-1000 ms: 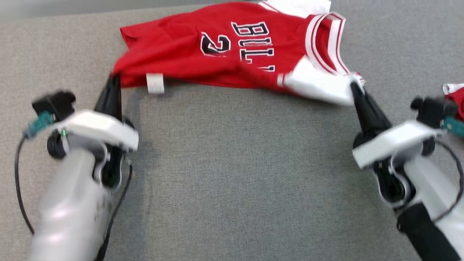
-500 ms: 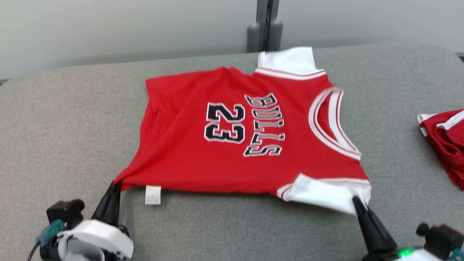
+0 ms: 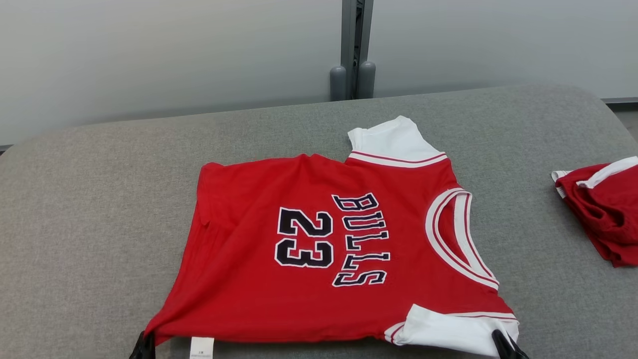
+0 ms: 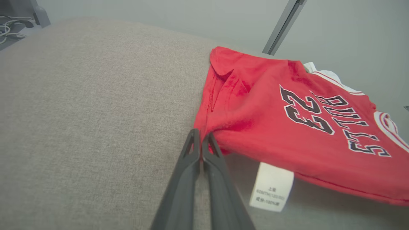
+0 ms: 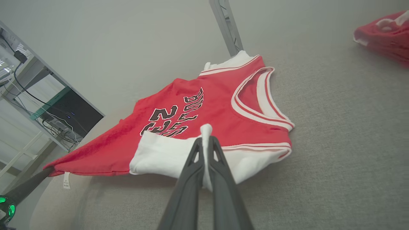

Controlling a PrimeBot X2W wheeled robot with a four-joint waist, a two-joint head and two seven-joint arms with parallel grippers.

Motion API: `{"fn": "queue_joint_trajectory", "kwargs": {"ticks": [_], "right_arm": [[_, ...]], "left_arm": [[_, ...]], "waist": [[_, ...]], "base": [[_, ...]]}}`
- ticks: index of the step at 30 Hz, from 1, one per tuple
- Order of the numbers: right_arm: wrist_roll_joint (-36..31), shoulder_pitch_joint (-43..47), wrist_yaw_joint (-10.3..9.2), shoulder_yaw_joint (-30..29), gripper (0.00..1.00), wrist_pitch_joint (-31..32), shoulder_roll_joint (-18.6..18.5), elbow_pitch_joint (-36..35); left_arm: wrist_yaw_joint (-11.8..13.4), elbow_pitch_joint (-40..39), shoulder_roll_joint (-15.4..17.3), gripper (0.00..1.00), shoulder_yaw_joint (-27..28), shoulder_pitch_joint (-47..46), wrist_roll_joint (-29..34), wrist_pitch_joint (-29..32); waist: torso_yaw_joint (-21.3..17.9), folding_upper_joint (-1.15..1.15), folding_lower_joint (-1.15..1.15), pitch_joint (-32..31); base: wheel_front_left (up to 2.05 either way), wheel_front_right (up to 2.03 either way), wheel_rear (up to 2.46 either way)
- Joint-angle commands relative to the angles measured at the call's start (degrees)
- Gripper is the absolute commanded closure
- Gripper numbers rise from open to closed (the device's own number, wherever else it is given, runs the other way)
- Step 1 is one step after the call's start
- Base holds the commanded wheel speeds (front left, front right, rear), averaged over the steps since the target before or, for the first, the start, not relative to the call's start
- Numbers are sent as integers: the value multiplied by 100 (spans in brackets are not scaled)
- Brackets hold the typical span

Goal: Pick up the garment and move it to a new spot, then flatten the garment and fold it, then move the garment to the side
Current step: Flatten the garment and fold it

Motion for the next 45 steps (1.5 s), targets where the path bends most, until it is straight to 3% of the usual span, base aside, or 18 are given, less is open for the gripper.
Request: {"fn": "queue_joint_trajectory", "kwargs": {"ticks": [1,6,15,21,26,34,39,40,41,42,44,45], "right_arm": [[-34,41,2,-58,100,56,11,-72],[-191,-48,2,-237,100,163,58,-194],[-284,-865,2,-333,100,121,-194,53],[-297,-1751,2,-59,100,-49,-586,632],[-252,-2397,2,329,100,-289,-869,1147],[-134,-3491,2,973,100,-902,-1122,2163],[78,-4052,2,1300,100,-1084,-1183,2862],[127,-4134,2,1349,100,-1124,-1189,2985],[177,-4195,2,1406,100,-1150,-1189,3090],[221,-4224,2,1450,91,-1181,-1195,3179],[284,-4265,2,1495,0,-1251,-1208,3282],[312,-4252,2,1467,0,-1272,-1192,3307]], "left_arm": [[103,-168,13,100,23,111,47,41],[321,-717,26,100,-78,364,85,282],[275,-859,262,100,-210,-235,61,943],[143,-763,572,100,-239,-915,18,1543],[65,-609,701,100,-131,-1355,-51,1705],[35,-286,602,100,-136,-1681,-80,1628],[-122,-47,483,100,-288,-1956,-39,1510],[-170,0,450,89,-323,-2016,-41,1465],[-213,62,421,54,-341,-2065,-45,1421],[-252,101,385,0,-350,-2104,-45,1343],[-324,196,301,0,-364,-2150,-105,1203],[-355,230,264,0,-339,-2163,-126,1102]], "waist": [[11,0,0,26],[83,0,0,135],[61,0,0,540],[61,0,0,894],[51,0,0,1091],[-6,0,0,1402],[77,0,0,1595],[100,0,0,1622],[119,0,0,1638],[136,0,0,1648],[159,0,0,1653],[165,0,0,1644]], "base": [[0,0,0],[0,0,0],[0,0,0],[0,0,0],[0,0,0],[0,0,0],[0,0,0],[0,0,0],[0,0,0],[0,0,0],[0,0,0],[0,0,0]]}}
